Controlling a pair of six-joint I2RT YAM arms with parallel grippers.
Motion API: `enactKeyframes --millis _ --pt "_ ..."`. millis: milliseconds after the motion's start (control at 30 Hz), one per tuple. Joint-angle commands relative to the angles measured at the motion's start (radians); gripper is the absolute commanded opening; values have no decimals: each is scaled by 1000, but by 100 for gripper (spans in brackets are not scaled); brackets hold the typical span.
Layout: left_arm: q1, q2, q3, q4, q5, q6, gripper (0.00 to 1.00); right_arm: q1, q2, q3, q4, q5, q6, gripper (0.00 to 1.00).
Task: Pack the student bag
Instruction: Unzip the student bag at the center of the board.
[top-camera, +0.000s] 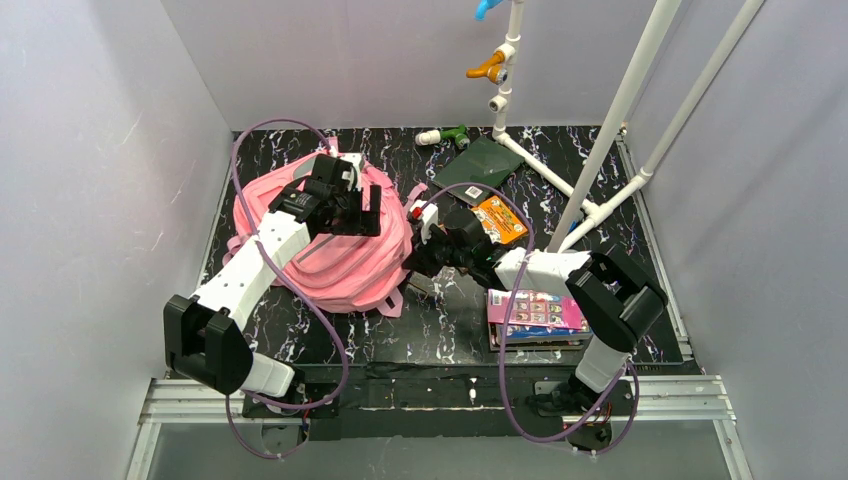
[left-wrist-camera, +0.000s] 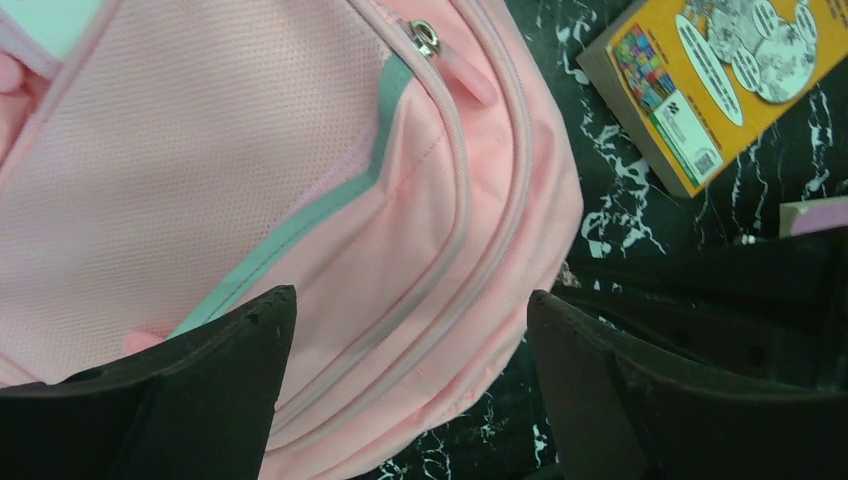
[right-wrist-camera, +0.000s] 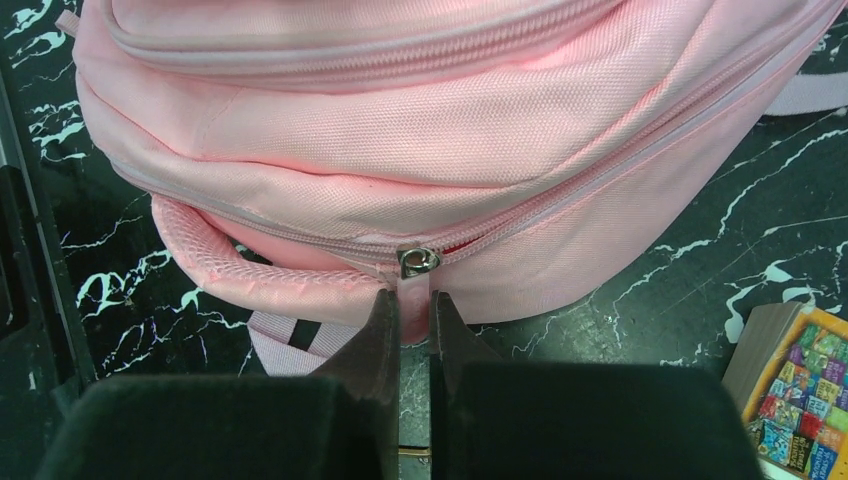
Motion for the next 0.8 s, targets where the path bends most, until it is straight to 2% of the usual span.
enactKeyframes --millis 0,233,400,500,533,567,600,633,733,767 --pt "-13 -17 -6 -57 109 66 85 -10 2 35 67 -47 28 1" --pt "-95 91 49 -82 -31 133 87 -10 -8 29 65 -49 25 1" --pt "-119 231 95 -87 -173 136 88 -12 -16 35 55 -44 16 1" --pt "-119 335 135 -108 -271 121 83 -13 -21 35 57 -44 13 1" --pt "-118 364 150 -117 -285 114 74 -13 -21 36 57 -44 11 1" --pt "-117 388 163 -123 -290 115 41 -13 -19 39 56 -44 9 1" --pt "-115 405 175 -127 -292 114 23 -14 -16 42 54 -44 5 1" --pt "-111 416 186 -133 -285 114 14 -15 -13 48 47 -44 0 1" --pt "-91 413 216 -130 -259 110 0 -15 -4 77 -3 -40 -29 1" --pt "-83 408 231 -130 -256 106 0 -15 -5 85 -17 -35 -40 1"
